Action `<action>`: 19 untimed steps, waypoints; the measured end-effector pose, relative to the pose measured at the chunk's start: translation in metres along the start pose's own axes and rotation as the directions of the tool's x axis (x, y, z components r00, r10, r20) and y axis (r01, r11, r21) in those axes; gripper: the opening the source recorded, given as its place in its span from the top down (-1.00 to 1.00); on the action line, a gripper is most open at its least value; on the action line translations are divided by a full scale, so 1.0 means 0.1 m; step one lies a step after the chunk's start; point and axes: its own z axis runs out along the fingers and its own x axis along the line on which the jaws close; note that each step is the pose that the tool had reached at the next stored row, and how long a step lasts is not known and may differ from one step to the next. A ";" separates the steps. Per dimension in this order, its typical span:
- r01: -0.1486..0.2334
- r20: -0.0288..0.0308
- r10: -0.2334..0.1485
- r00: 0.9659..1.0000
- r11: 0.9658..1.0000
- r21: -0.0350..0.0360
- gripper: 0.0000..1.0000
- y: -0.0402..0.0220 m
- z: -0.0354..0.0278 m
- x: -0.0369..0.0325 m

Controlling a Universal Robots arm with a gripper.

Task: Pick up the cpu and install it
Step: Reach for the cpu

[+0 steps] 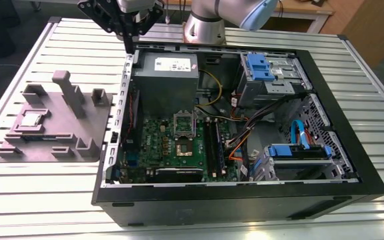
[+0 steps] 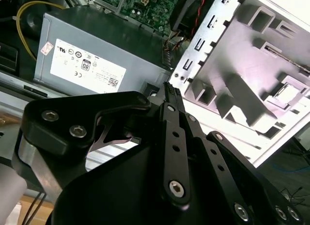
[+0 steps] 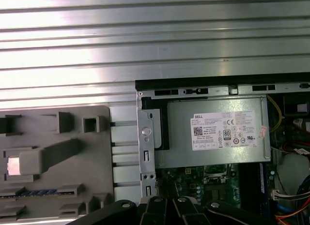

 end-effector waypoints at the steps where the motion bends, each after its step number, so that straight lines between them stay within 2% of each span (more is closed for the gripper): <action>1: 0.000 0.000 0.000 1.000 1.000 0.000 0.80 -0.001 0.000 0.008; 19: 0.000 0.000 0.000 1.000 1.000 0.000 0.80 -0.010 0.004 0.125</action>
